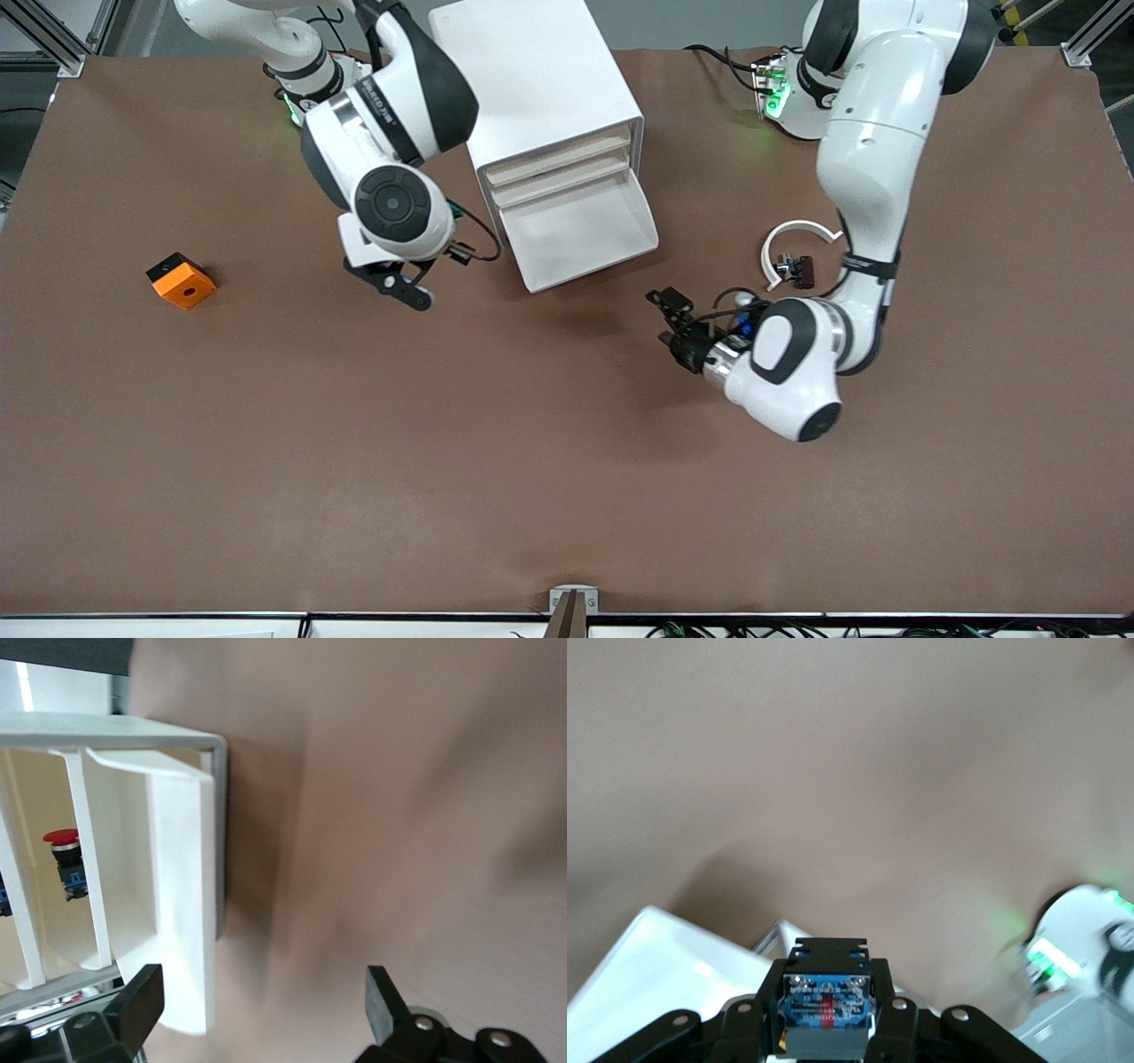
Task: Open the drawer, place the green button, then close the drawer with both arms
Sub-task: 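Release the drawer with the left gripper while the right gripper carries the button over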
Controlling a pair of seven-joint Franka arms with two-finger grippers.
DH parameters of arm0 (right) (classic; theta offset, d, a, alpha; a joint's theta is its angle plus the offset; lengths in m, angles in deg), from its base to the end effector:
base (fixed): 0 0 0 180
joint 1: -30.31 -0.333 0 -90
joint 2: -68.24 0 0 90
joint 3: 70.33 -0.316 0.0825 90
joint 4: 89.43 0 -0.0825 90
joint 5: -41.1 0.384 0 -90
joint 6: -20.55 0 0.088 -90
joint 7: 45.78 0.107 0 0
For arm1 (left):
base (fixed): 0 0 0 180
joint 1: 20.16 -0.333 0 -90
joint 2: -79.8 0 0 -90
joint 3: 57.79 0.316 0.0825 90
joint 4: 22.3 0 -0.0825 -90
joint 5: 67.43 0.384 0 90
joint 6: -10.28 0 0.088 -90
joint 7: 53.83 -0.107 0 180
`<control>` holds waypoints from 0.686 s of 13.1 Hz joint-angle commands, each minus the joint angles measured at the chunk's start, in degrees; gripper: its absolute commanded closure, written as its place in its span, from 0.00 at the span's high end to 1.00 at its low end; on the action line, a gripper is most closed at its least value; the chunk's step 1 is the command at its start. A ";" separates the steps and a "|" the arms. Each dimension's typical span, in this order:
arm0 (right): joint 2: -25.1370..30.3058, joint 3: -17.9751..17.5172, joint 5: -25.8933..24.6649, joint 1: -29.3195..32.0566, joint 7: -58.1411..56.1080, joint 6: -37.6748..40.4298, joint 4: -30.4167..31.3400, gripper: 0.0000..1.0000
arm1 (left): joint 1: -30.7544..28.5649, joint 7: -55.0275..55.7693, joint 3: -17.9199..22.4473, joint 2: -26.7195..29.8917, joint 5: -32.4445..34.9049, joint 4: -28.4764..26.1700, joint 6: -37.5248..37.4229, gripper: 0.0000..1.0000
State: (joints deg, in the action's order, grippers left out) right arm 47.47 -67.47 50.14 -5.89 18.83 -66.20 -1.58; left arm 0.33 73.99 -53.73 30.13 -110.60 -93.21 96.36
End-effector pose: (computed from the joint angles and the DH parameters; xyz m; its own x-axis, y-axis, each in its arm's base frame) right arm 0.5076 0.3593 0.4240 0.7876 -0.5499 -0.2780 -0.4815 -0.8308 0.2793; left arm 0.6389 -0.2815 0.2354 -0.5607 0.8225 -0.0959 0.5633 0.2940 -0.7722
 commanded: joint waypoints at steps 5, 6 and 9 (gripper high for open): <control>0.47 0.57 6.52 -5.28 21.84 -8.77 1.36 0.26 | -6.96 -13.29 0.69 11.42 8.00 1.29 -1.26 1.00; 0.39 0.57 6.52 -6.86 25.01 -10.70 2.32 0.25 | -6.44 -14.08 0.69 13.27 11.76 1.21 -1.18 1.00; 0.30 0.57 6.52 -9.06 31.09 -16.33 6.36 0.25 | -5.99 -18.28 -0.10 17.23 22.76 1.20 -1.26 1.00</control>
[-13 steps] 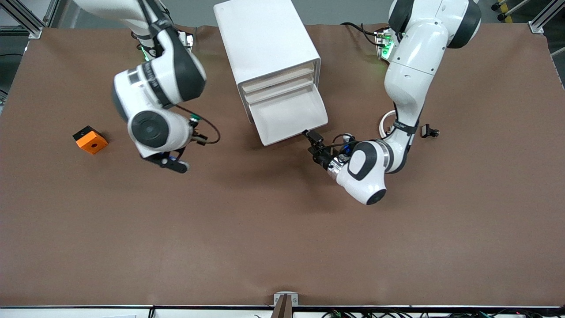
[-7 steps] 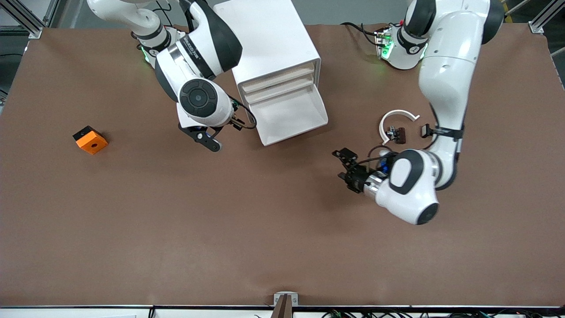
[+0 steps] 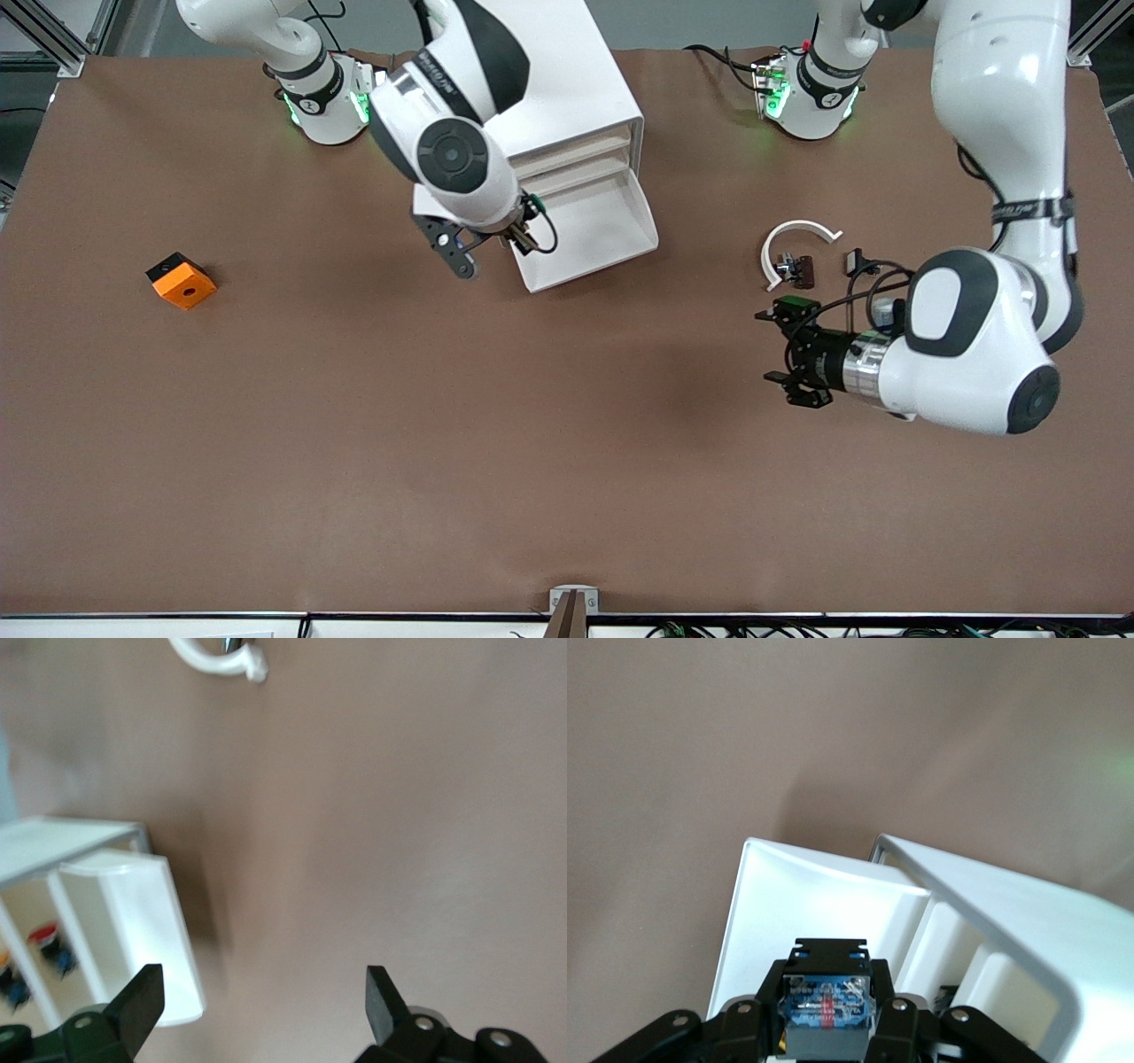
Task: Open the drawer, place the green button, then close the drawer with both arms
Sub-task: 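Release the drawer with the left gripper while the right gripper carries the button over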
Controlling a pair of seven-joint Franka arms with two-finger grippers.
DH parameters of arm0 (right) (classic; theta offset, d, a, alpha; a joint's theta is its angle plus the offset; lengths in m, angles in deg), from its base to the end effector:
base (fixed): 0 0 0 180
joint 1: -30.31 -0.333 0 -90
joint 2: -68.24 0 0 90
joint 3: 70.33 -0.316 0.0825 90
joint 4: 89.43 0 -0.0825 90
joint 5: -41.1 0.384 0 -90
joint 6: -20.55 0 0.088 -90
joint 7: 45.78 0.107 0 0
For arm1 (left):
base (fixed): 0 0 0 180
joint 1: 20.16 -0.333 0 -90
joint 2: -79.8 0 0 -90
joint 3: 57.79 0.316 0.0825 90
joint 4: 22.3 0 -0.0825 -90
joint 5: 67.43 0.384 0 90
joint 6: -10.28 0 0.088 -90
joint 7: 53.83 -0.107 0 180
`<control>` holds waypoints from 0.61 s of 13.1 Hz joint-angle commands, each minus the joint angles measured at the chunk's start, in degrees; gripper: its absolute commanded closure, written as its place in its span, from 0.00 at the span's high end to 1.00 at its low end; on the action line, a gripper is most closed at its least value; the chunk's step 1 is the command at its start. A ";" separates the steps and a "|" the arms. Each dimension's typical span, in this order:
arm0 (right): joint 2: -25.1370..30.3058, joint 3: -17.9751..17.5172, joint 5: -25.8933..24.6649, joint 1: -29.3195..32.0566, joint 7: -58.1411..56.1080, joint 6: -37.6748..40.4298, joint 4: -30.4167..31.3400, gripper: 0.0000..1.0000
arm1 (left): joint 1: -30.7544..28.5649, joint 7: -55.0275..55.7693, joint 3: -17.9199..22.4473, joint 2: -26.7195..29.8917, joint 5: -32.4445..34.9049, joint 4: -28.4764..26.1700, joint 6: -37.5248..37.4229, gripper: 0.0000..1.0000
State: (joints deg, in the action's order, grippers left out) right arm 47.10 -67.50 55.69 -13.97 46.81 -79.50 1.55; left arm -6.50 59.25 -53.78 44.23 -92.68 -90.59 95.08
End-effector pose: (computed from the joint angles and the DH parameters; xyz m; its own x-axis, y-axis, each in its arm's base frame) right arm 0.4642 0.4448 0.4093 0.5399 -0.8161 -0.2063 -0.7862 -0.5764 0.2227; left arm 0.6735 -0.1765 0.4097 -0.3028 0.9268 -0.2221 0.8791 0.1815 -0.4407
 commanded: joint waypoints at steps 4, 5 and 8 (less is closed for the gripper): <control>-0.82 0.60 0.96 -5.37 10.68 -10.59 6.66 0.25 | 0.31 -31.01 0.04 9.81 10.13 -2.72 -2.78 1.00; -1.53 0.60 0.96 -5.64 11.12 -11.83 6.67 0.25 | 0.14 -37.08 0.04 10.95 11.62 -2.81 -3.76 1.00; -4.16 0.60 0.96 -7.22 14.02 -15.17 6.67 0.25 | 0.58 -51.59 -0.22 15.69 16.62 -6.49 -3.51 1.00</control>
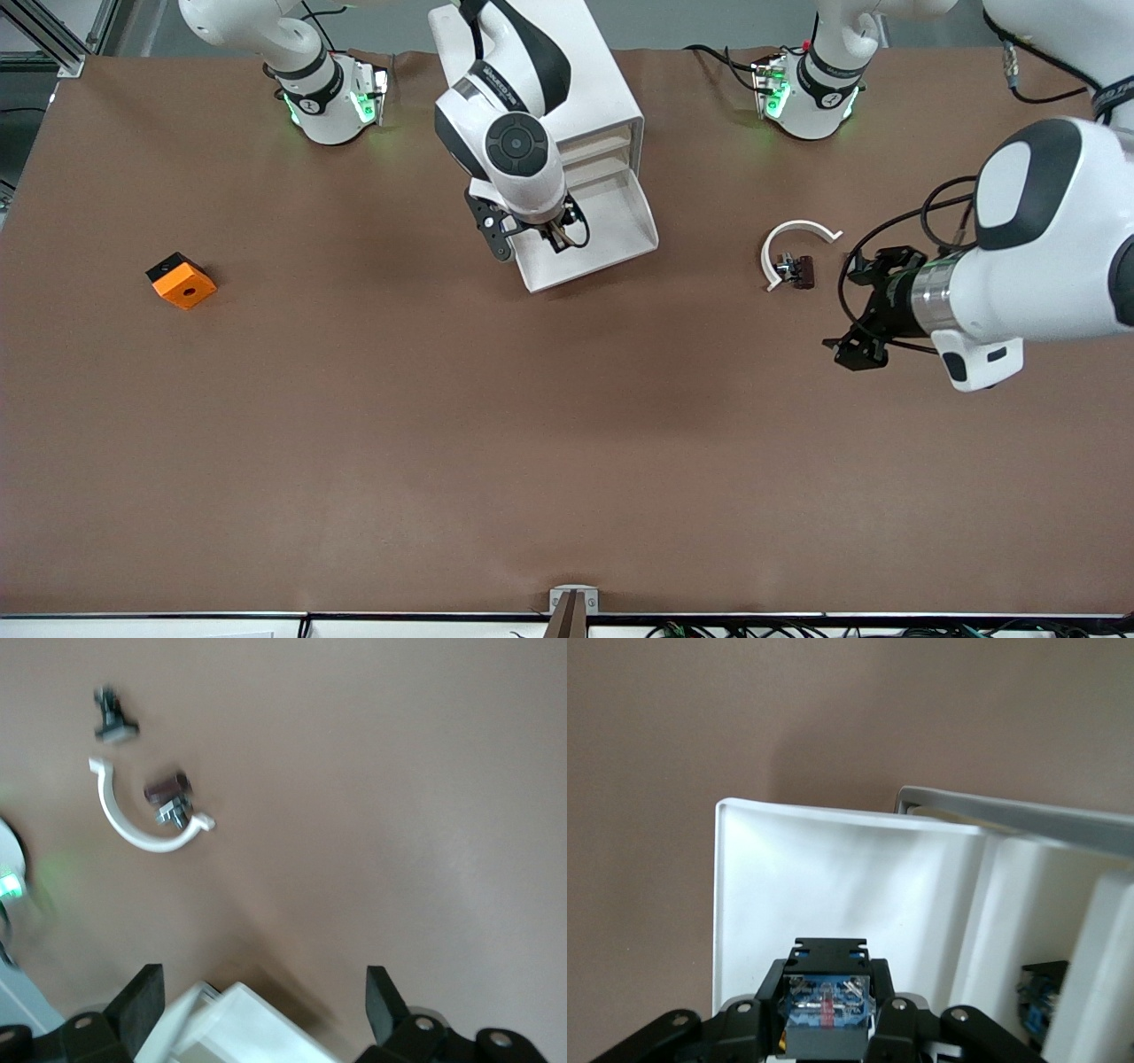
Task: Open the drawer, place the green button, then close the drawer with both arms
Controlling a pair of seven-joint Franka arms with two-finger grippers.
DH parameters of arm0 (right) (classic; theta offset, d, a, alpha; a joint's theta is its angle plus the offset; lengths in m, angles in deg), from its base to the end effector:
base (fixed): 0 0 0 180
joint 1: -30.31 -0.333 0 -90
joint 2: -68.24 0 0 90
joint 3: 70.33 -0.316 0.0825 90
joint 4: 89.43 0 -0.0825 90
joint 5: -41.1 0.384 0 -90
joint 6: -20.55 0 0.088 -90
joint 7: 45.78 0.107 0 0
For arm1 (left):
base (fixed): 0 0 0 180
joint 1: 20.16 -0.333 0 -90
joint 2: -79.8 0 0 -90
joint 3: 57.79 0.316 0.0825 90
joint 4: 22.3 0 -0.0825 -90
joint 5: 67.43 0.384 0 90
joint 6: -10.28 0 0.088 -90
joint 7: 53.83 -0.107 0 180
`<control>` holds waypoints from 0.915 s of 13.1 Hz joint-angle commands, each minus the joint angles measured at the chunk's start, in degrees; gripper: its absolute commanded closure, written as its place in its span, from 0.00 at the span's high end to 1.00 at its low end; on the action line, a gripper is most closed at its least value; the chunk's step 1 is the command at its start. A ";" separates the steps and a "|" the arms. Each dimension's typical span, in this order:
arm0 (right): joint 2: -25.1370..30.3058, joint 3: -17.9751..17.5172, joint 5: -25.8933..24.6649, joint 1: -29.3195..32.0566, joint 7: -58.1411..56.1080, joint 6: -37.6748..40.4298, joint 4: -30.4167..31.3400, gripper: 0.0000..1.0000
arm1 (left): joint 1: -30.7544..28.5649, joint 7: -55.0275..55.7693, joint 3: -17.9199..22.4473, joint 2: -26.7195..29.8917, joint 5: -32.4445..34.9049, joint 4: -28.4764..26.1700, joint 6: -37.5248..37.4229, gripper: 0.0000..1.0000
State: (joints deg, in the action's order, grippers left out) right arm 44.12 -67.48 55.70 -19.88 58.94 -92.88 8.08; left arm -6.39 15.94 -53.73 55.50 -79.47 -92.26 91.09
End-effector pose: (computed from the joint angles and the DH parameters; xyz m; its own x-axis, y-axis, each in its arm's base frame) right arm 0.4249 0.4889 0.3398 0.4200 -0.8950 -0.1502 -0.8748 -0.4433 0.1956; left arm 0.6396 -0.1444 0.5187 0.4769 0.8434 -0.2476 0.8403 -0.5201 -0.1529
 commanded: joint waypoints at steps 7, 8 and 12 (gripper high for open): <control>-5.05 0.57 1.48 -4.04 2.33 -4.52 -0.21 0.25 | 0.29 -30.82 -3.24 14.63 5.18 -26.87 20.92 1.00; -5.49 0.57 2.79 -4.04 2.33 -5.22 -0.39 0.25 | 0.37 -31.61 -4.13 14.64 5.18 -29.16 24.01 1.00; -6.46 0.57 3.15 -4.30 2.24 -6.46 -0.47 0.26 | 0.64 -32.85 -10.27 12.45 12.18 -37.77 37.88 1.00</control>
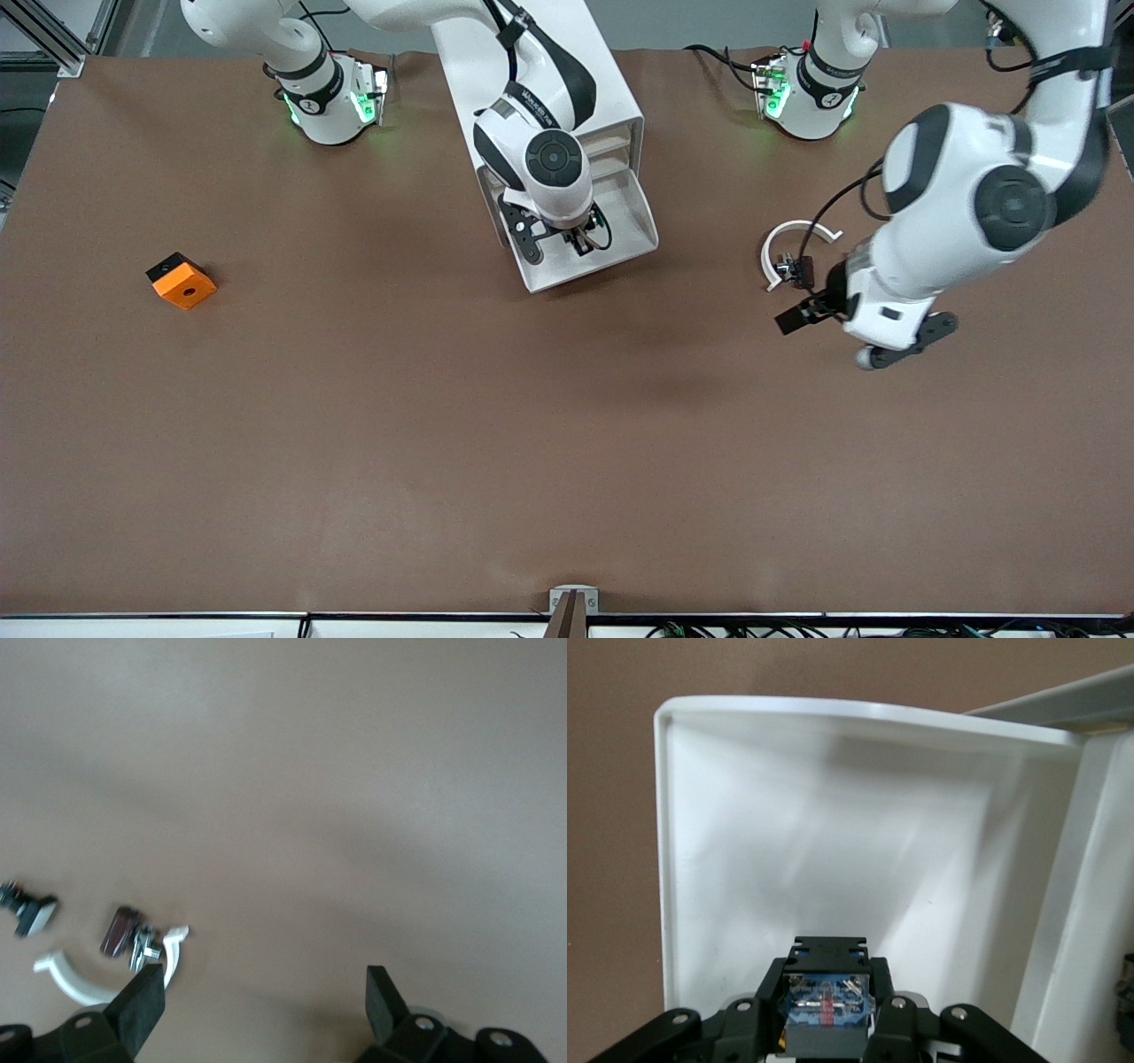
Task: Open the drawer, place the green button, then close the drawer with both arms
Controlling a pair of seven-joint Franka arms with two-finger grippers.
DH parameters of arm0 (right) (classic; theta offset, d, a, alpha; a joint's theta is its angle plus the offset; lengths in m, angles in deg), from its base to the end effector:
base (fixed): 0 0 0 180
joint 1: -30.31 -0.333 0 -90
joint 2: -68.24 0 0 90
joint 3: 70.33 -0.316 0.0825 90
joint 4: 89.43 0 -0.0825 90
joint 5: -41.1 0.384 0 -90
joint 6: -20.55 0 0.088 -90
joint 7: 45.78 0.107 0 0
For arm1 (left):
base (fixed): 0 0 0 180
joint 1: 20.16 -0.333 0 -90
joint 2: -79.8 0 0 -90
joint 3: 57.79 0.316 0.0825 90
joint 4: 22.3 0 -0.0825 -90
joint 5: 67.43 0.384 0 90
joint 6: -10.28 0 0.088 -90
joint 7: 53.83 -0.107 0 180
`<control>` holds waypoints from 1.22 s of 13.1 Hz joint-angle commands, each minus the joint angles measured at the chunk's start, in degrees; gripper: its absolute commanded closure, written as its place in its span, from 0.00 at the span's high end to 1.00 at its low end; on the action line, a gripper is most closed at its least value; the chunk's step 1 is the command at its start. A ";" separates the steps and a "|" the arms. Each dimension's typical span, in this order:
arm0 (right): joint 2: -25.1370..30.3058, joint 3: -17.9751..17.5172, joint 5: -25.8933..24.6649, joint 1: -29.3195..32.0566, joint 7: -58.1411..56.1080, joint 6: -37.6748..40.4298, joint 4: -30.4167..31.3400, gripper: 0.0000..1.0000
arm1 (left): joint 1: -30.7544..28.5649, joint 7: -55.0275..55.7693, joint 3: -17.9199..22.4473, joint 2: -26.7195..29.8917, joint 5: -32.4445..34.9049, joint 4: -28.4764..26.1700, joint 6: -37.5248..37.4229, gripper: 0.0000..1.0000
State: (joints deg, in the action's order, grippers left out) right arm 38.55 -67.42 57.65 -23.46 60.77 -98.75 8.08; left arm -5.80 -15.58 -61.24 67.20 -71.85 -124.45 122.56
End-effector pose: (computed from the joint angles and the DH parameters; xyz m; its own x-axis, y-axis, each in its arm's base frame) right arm 0.4015 0.5210 0.2838 0.4110 -0.8989 -0.1518 -0.8776 -0.4352 0.2011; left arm 0.5856 -0.1912 0.4273 0.9226 0.3761 -0.0861 0.3802 -0.9241 0.0379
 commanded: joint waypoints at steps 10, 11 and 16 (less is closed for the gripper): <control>-1.25 0.51 1.11 -0.72 -0.46 0.21 -0.92 1.00 | 7.69 6.57 -7.01 -12.09 3.91 -7.11 18.06 1.00; -1.16 0.51 1.11 -0.72 -0.55 0.21 -1.01 1.00 | 8.92 6.75 -6.92 -12.79 1.72 -7.02 18.06 1.00; 3.05 0.95 1.11 3.39 -4.31 18.88 -8.11 1.00 | 12.26 6.76 -7.71 -15.08 -6.38 -7.02 17.97 1.00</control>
State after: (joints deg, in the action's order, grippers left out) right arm 39.01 -66.56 57.74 -23.01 60.00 -88.01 3.04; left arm 5.44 -9.18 -68.50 53.15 -75.87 -132.38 140.64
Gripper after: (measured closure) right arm 0.000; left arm 0.000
